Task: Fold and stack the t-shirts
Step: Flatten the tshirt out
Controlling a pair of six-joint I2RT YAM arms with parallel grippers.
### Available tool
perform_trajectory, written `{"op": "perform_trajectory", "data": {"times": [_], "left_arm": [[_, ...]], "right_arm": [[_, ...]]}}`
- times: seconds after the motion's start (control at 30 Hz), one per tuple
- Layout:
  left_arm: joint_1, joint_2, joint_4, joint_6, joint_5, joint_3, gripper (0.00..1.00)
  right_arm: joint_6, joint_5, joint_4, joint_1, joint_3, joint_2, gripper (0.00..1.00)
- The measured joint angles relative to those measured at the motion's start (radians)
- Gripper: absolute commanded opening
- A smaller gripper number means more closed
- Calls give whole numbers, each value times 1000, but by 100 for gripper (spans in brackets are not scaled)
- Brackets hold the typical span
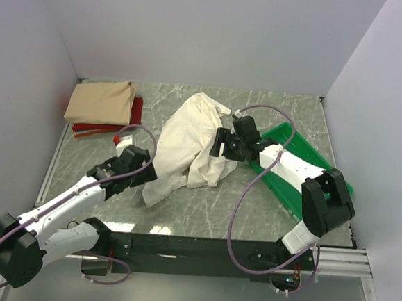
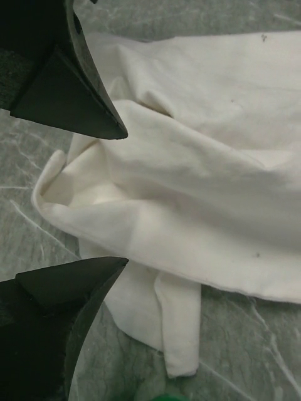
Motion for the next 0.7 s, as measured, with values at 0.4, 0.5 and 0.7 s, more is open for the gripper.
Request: {"op": "perform_trajectory", "data": {"times": [0.4,0.5,0.7], "left_arm": [[-61,-122,-1,-187,55,-170,80],[-64,-162,30,-220,94,-221,78],[-68,-166,71,-254,145,-280,74]], "right_arm": [[-18,37,-10,0,-9,18,78],[-18,20,-13,5,-51,-32,78],[-18,3,-19,56,-94,-101,76]]}}
